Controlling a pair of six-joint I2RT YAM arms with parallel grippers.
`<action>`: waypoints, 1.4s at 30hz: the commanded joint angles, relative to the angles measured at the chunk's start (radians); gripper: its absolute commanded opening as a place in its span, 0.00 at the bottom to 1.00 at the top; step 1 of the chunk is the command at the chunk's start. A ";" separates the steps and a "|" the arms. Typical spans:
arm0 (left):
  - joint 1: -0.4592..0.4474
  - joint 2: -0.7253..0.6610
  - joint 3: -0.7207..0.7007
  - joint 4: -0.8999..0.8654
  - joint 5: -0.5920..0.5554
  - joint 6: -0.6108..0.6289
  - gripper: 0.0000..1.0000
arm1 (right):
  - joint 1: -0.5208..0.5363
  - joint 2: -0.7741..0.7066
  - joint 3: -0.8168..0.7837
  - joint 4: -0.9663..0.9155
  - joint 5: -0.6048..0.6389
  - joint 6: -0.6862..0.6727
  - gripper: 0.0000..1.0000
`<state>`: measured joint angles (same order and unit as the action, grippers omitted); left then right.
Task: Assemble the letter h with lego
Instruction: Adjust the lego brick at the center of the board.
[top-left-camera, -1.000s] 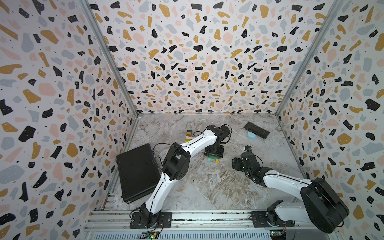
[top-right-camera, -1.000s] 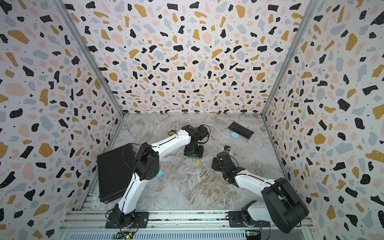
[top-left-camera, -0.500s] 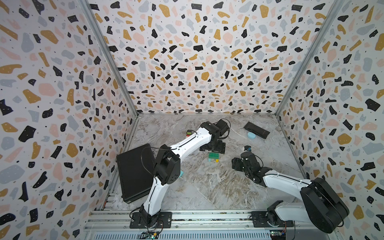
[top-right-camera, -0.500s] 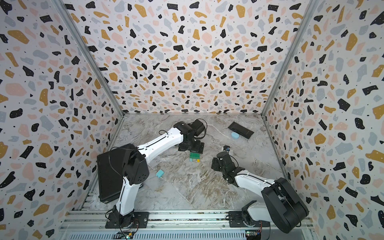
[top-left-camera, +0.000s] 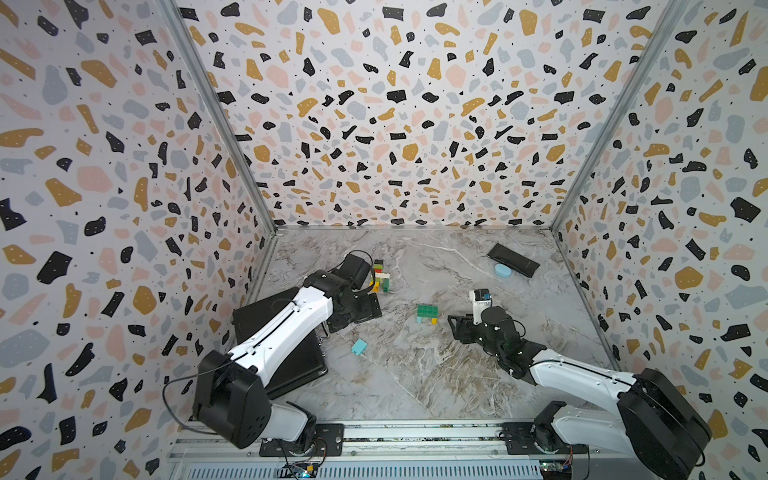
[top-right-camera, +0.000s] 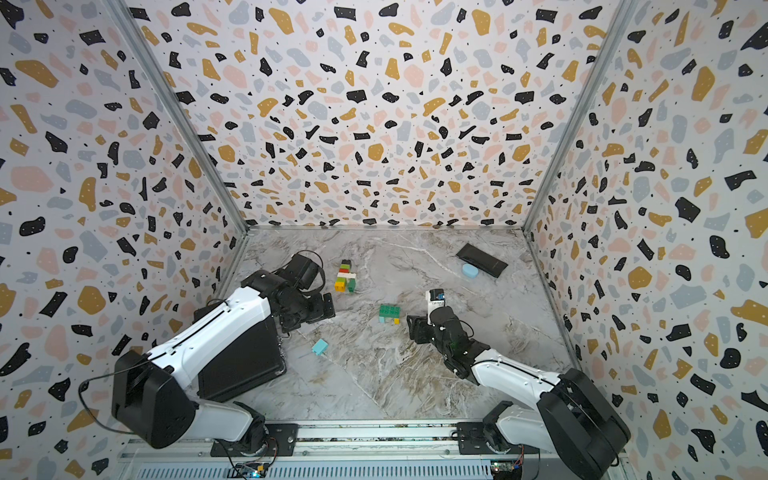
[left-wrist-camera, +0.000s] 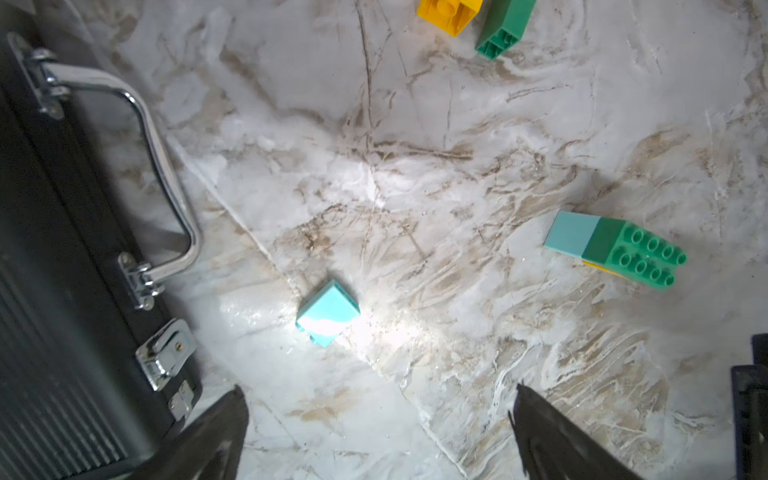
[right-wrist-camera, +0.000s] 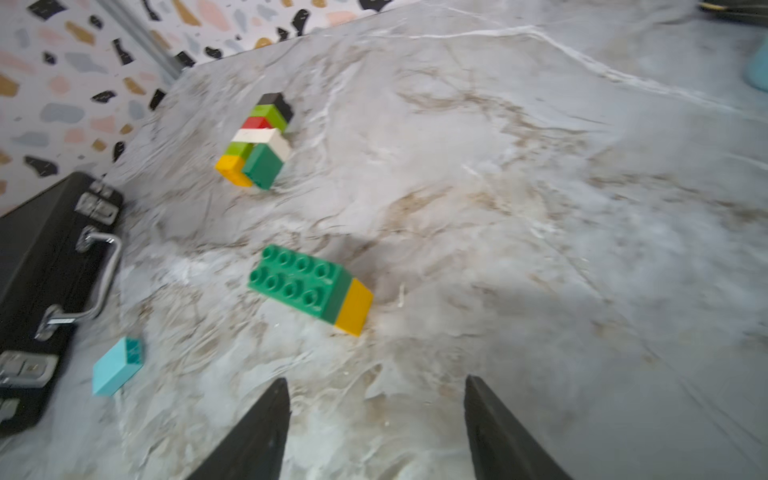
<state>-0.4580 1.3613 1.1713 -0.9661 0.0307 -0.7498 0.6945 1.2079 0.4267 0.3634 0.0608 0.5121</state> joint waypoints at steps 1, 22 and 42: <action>0.021 -0.109 -0.004 -0.054 0.006 0.041 0.99 | 0.058 0.045 0.046 0.038 -0.127 -0.097 0.68; 0.127 -0.406 -0.162 -0.056 -0.240 0.173 0.99 | 0.304 0.900 1.122 -0.660 -0.072 0.016 0.10; 0.186 -0.464 -0.154 -0.080 -0.286 0.142 0.99 | 0.394 0.933 1.023 -0.522 -0.196 0.096 0.05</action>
<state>-0.2806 0.9073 1.0080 -1.0470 -0.2314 -0.5976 1.0748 2.1777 1.5063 -0.1394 -0.1165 0.5766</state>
